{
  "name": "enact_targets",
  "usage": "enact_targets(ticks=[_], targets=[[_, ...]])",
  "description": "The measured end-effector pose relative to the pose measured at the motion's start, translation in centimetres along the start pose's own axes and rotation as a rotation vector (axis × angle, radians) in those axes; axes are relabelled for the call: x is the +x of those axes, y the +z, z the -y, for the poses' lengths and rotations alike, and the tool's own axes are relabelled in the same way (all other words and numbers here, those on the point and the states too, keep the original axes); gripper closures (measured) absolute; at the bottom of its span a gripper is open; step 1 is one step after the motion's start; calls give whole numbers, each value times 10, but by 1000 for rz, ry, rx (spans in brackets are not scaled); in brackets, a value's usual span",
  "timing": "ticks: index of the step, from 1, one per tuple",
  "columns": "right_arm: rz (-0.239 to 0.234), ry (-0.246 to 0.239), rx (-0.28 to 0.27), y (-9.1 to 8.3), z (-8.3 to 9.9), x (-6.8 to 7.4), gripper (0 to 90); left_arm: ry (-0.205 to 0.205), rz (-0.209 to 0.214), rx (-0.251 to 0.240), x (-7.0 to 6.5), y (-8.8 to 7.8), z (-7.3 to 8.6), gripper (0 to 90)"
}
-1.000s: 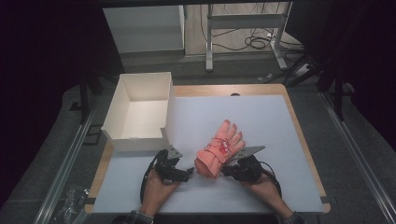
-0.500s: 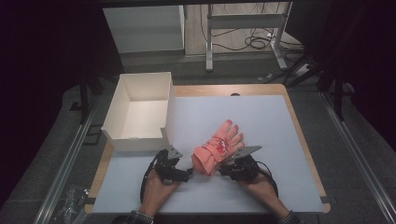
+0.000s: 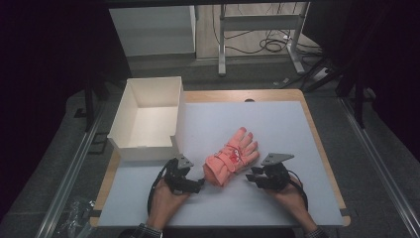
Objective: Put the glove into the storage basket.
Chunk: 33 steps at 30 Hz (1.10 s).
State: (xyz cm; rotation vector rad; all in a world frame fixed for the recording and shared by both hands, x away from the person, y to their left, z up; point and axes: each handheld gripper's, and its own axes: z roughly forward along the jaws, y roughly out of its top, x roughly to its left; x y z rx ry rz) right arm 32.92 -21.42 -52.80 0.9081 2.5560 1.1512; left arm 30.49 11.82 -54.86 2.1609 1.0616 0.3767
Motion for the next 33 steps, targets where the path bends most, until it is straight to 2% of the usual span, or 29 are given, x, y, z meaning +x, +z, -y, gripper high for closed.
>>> enact_targets(ticks=[5, 11, 15, 21, 24, 27, 33], targets=[[63, -7, 0, -5, 4, -9, 504, 0, -1, -2, 0, 0, 0, 65], [116, -2, 0, -12, 7, -21, 406, 0, -1, -5, 0, 0, 0, 64], [163, 20, -4, -19, 12, -35, 347, 3, -1, -6, 0, 0, 0, 64], [209, 77, -25, -29, 18, -52, 297, -4, 2, -9, 0, 0, 0, 64], [201, 92, -9, -26, 20, -56, 264, -4, 6, -9, 0, 0, 0, 60], [228, 49, 13, -24, 19, -51, 241, 0, 21, -4, 0, 1, 0, 34], [227, 50, 11, -23, 20, -52, 240, 23, 32, 16, -1, -1, -1, 20]])
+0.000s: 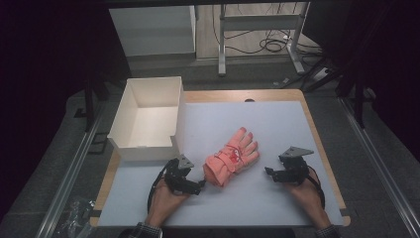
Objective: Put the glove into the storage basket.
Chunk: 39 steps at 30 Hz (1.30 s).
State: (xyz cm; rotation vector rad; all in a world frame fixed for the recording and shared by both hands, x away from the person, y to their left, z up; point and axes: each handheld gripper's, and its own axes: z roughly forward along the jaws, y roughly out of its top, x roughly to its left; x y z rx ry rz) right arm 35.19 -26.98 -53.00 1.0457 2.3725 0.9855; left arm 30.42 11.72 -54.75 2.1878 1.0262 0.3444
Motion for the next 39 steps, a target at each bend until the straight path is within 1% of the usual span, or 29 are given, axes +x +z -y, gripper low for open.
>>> enact_targets(ticks=[1, 3, 5, 8, 11, 16, 21, 25, 26, 27, 33, 38, 39], targets=[[0, 1, 0, 0, 0, 0, 240, 1, 6, 6, 0, -1, -1, 19], [0, 0, -1, 0, 0, 0, 239, 0, 32, 18, -2, -4, -3, 11], [0, 1, -1, 0, 0, 0, 239, 7, 50, 11, -3, -9, -5, 7], [1, 0, -1, 0, 0, 0, 239, 11, 74, -13, -2, -19, -10, 5], [0, 0, -1, 0, 0, 0, 238, 4, 100, -38, -2, -29, -16, 3], [0, -1, -1, 0, 0, 0, 237, 39, 125, -40, -3, -42, -27, 0], [0, -1, -1, 0, 0, 0, 237, 49, 151, -46, -5, -52, -41, 0], [1, -1, -1, 0, 0, 0, 237, 68, 154, -35, -8, -51, -55, 0], [1, -1, -1, 0, 0, 0, 237, 67, 156, -37, -9, -49, -59, 0], [1, -1, -1, 0, 0, 0, 237, 76, 156, -31, -10, -48, -63, 0], [0, -1, -1, 0, 0, 0, 237, 100, 165, -19, -20, -35, -87, 0], [1, -2, -2, 0, 1, 0, 237, 111, 170, -6, -28, -23, -101, 0], [1, -1, -2, 0, 1, 0, 237, 115, 170, 1, -31, -18, -105, 0]])
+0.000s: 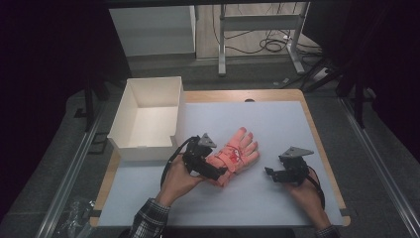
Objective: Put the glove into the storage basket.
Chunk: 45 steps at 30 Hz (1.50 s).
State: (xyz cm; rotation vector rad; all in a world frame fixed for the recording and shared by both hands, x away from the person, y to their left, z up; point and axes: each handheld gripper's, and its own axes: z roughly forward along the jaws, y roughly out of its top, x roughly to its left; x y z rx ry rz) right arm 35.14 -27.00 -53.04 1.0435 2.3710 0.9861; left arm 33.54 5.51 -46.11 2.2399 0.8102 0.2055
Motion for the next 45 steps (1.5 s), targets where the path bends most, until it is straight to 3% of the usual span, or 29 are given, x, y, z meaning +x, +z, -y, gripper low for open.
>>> enact_targets(ticks=[5, 14, 18, 28, 33, 37, 41, 45], targets=[[-2, 4, 0, 0, 0, 0, 237, 19, 3, 31, -7, 18, -8, 0], [-2, 2, -1, 0, 0, 0, 236, 54, -68, 133, -14, 52, -2, 0], [-1, 2, -1, 0, 0, 0, 236, 41, -54, 154, -11, 59, 4, 0], [-1, 3, -1, 0, 0, 0, 236, 27, -69, 212, -13, 76, 17, 21], [-2, 2, -1, 0, 0, 0, 236, 24, -46, 199, -12, 73, 19, 83], [-2, 2, -1, 0, 0, 0, 236, 27, -45, 208, -13, 69, 17, 215], [-2, 3, -1, 0, 0, 0, 236, 65, -47, 219, -14, 65, 15, 332], [-2, 3, 0, 0, 0, 0, 236, 108, -74, 218, -20, 63, 14, 371]])
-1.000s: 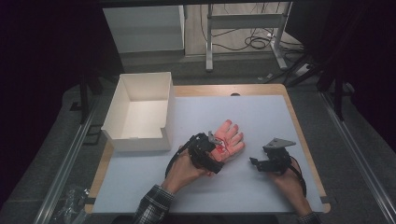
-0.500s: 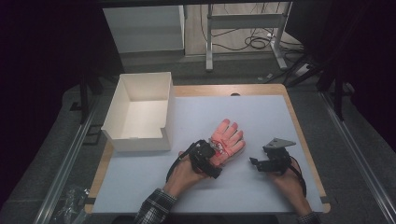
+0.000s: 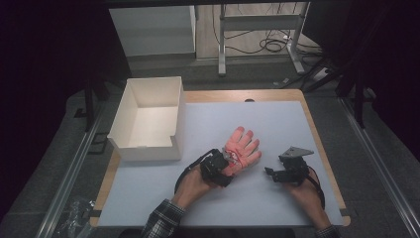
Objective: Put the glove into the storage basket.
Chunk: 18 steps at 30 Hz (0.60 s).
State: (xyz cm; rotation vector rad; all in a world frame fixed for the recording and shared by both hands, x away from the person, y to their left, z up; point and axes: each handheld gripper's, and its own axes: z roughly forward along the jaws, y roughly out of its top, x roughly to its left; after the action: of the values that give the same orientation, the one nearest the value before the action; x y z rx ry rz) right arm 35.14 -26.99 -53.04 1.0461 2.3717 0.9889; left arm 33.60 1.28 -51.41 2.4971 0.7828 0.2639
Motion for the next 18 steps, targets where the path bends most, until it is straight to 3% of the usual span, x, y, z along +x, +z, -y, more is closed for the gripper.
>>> enact_targets(ticks=[7, 12, 18], targets=[[0, 0, 0, 0, 0, 0, 236, -20, 27, -16, 6, -4, 0, 376], [0, 0, 0, 0, 0, 0, 236, -26, 6, -19, 10, -7, -4, 378], [0, 0, 0, 0, 0, 0, 236, -68, 2, -46, 18, -14, -9, 377]])
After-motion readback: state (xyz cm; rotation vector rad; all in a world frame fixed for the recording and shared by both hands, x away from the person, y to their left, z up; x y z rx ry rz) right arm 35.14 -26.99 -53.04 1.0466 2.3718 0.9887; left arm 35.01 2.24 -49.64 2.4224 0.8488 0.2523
